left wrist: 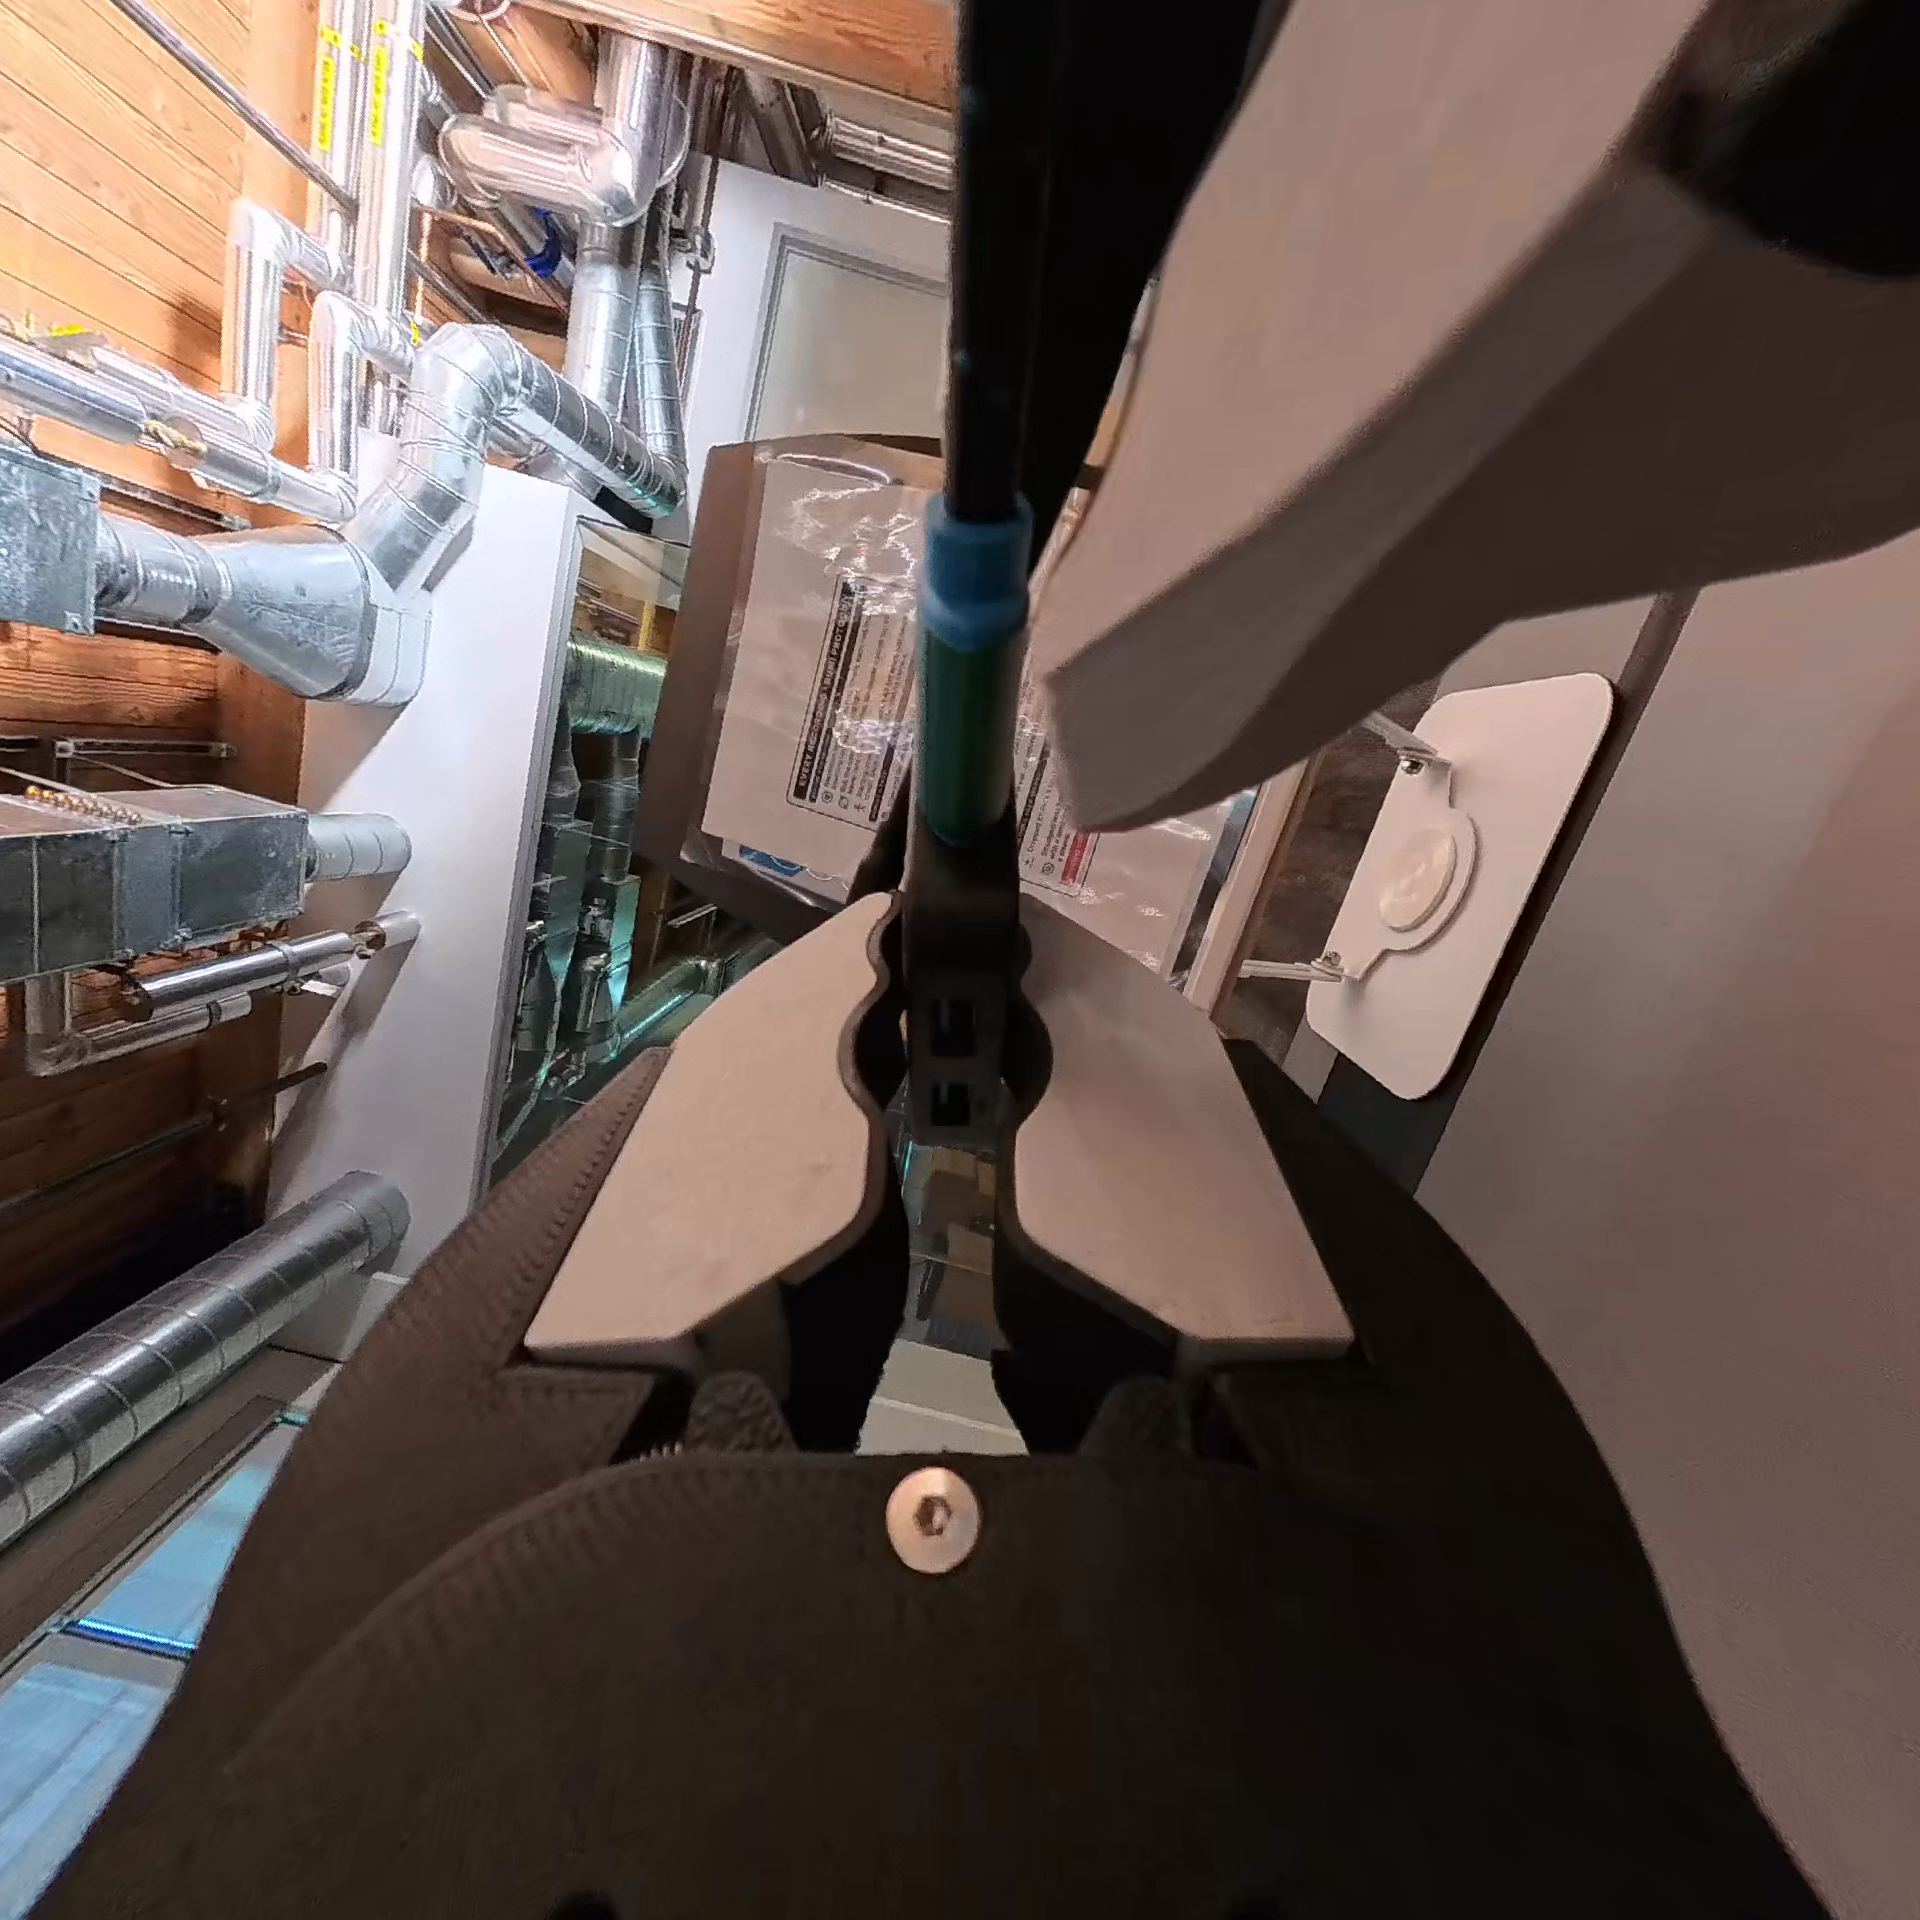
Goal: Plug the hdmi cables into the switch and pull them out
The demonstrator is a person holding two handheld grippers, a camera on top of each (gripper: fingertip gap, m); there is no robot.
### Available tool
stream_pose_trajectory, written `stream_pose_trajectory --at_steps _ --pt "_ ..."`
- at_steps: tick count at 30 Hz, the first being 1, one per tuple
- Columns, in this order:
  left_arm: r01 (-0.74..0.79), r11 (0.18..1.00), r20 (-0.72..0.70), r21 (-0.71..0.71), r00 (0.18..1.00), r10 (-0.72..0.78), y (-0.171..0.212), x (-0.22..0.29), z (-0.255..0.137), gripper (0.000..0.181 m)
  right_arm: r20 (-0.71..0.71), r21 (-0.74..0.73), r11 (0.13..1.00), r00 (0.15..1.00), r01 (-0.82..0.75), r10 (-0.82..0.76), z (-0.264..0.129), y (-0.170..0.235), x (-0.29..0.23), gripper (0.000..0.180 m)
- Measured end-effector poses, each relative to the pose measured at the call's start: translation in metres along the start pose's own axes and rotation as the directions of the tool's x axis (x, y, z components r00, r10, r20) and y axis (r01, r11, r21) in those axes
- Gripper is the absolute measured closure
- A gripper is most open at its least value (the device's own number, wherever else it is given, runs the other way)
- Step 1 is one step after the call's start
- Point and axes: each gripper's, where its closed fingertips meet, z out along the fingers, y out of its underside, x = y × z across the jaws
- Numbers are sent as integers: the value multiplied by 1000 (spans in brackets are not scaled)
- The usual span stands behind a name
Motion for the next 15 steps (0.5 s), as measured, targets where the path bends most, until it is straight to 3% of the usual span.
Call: stream_pose_trajectory --at_steps 1,9,15 --pt "-9 1000 -1 -4 1000 9 -1 2 1 167 -4 -1 1000 1000 -5 5 0 0 1 149" --pt "-45 999 -9 -15 999 45 -4 11 3 167 12 -52 998 1000 -27 27 1 7 3 158" --pt "49 999 -14 0 999 -49 -9 12 7 167 2 -33 996 997 -83 83 -3 6 9 158"
